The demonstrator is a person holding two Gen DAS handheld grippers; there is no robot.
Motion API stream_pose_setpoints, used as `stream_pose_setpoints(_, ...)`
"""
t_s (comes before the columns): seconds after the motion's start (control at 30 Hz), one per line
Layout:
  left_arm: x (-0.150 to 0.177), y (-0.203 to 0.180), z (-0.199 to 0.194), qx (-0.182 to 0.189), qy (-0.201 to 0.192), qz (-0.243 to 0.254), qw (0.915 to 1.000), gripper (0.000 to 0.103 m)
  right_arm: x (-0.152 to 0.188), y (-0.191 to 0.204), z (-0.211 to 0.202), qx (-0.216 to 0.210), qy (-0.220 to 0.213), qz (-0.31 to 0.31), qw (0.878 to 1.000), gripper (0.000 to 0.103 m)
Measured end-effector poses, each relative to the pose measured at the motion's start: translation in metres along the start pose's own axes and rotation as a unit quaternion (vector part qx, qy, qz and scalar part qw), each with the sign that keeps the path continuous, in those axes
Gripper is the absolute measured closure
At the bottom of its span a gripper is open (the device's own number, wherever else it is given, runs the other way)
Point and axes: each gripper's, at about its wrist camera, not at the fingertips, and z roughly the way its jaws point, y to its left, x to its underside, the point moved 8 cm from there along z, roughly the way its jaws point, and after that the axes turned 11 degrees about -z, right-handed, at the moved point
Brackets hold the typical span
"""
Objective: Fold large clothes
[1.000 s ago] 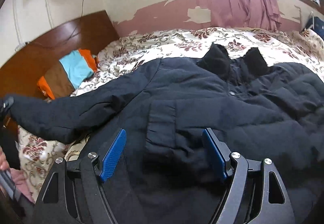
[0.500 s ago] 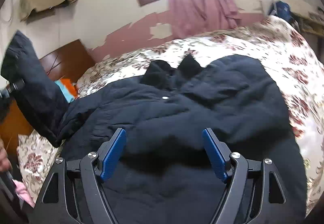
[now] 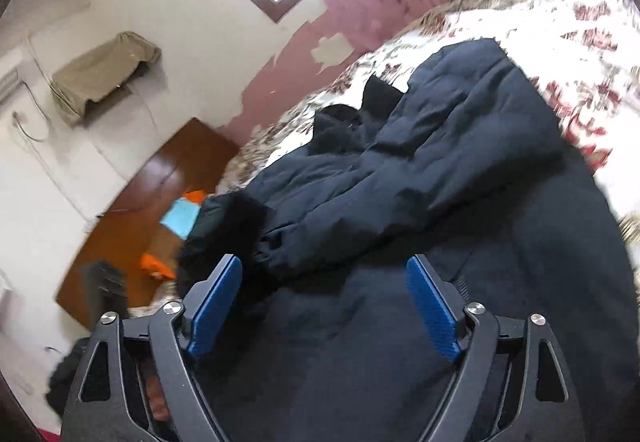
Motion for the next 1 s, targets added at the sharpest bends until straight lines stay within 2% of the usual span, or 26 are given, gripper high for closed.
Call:
stream_pose_setpoints(0.13,0.023,0.010,0.006,-0.015,0.026,-0.001,0.9996,0.091,0.015,0.001,0.022,-0.036,0.026,0.039,0.998,0.016)
stream_pose_setpoints(0.2,0.030,0.013,0.008,-0.011,0.037,-0.010,0.9992,0.090,0.024,0.003,0.039,-0.053,0.044,0.060,0.996,0.016)
stream_pose_setpoints(0.3,0.042,0.015,0.005,-0.001,0.037,-0.018,0.9992,0.089,0.034,0.011,0.054,-0.051,0.060,0.054,0.995,0.016)
stream_pose_setpoints(0.37,0.047,0.015,0.001,0.006,0.033,-0.015,0.9993,0.083,0.038,0.019,0.062,-0.054,0.067,0.044,0.995,0.016)
stream_pose_setpoints(0.4,0.049,0.014,0.000,0.016,0.036,-0.018,0.9991,0.068,0.038,0.021,0.066,-0.051,0.073,0.043,0.995,0.016)
stream_pose_setpoints(0.43,0.052,0.013,-0.002,0.034,0.044,-0.028,0.9981,0.035,0.039,0.022,0.067,-0.050,0.075,0.043,0.995,0.016)
stream_pose_setpoints(0.5,0.055,0.007,-0.008,0.083,0.051,-0.060,0.9934,0.010,0.040,0.024,0.075,-0.048,0.081,0.045,0.995,0.016)
stream_pose_setpoints(0.53,0.058,0.006,-0.013,0.099,0.051,-0.073,0.9911,0.010,0.039,0.025,0.076,-0.048,0.083,0.046,0.994,0.016)
stream_pose_setpoints(0.6,0.066,0.009,-0.018,0.109,0.059,-0.086,0.9885,0.010,0.042,0.027,0.079,-0.054,0.092,0.051,0.993,0.016)
stream_pose_setpoints(0.67,0.074,0.026,-0.031,0.094,0.060,-0.120,0.9865,0.010,0.045,0.028,0.076,-0.051,0.107,0.052,0.992,0.016)
stream_pose_setpoints(0.73,0.074,0.043,-0.047,0.083,0.036,-0.151,0.9843,0.010,0.053,0.027,0.068,-0.036,0.121,0.040,0.991,0.016)
stream_pose_setpoints(0.87,0.060,0.077,-0.083,0.035,-0.030,-0.172,0.9841,0.010,0.067,0.034,0.083,0.051,0.163,-0.032,0.985,0.019)
stream_pose_setpoints(0.9,0.055,0.086,-0.092,0.020,-0.048,-0.172,0.9838,0.010,0.068,0.036,0.087,0.066,0.169,-0.042,0.982,0.022)
stream_pose_setpoints(0.97,0.047,0.101,-0.106,-0.013,-0.071,-0.169,0.9829,0.010,0.068,0.040,0.092,0.086,0.170,-0.056,0.980,0.039)
stream_pose_setpoints(1.0,0.042,0.106,-0.107,-0.030,-0.076,-0.166,0.9828,0.010,0.068,0.040,0.093,0.093,0.169,-0.055,0.980,0.059)
